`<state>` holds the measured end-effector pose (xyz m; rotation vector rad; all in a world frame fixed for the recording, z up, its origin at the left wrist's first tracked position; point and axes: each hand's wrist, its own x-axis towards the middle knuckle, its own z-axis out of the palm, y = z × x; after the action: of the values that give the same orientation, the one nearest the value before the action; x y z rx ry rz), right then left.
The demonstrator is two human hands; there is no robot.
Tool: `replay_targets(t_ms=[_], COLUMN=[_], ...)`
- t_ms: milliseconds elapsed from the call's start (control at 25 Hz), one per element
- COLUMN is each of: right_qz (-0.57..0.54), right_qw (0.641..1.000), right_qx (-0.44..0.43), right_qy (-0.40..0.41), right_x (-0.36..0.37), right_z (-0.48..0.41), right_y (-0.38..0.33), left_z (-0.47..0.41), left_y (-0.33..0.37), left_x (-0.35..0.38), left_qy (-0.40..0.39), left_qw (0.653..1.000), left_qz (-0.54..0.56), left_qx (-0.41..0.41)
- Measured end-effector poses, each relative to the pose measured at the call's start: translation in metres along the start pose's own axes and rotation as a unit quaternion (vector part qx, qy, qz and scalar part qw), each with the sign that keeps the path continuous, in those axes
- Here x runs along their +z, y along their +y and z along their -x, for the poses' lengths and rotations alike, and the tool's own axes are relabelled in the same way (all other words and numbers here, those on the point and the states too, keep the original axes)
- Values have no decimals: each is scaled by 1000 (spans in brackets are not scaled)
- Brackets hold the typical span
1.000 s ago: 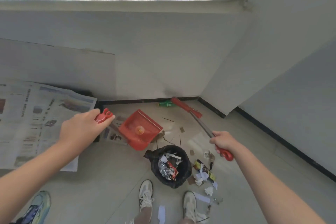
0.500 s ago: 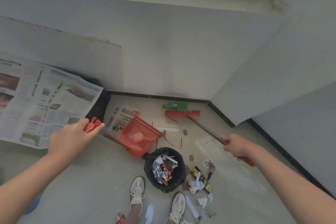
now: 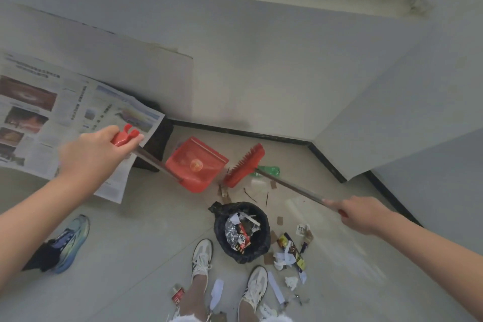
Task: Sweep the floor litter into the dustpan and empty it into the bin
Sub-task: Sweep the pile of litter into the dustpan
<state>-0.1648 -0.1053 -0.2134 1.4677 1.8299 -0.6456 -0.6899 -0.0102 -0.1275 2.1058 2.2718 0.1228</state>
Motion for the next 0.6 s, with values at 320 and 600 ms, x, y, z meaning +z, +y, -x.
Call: replay_targets(t_ms=[320, 600], right_qz=[66, 193], right_qw=[996, 980], right_qx=[-60, -27], right_qy=[2, -30], right_x=[-55, -38], right_z=[-70, -134], right_y=[-35, -27], left_z=[-7, -8], left_y=[5, 14], left_x=[-21, -5], left_qy=[39, 19], left_qw=[998, 998], left_qz=[16, 24], left_qx=[-53, -60])
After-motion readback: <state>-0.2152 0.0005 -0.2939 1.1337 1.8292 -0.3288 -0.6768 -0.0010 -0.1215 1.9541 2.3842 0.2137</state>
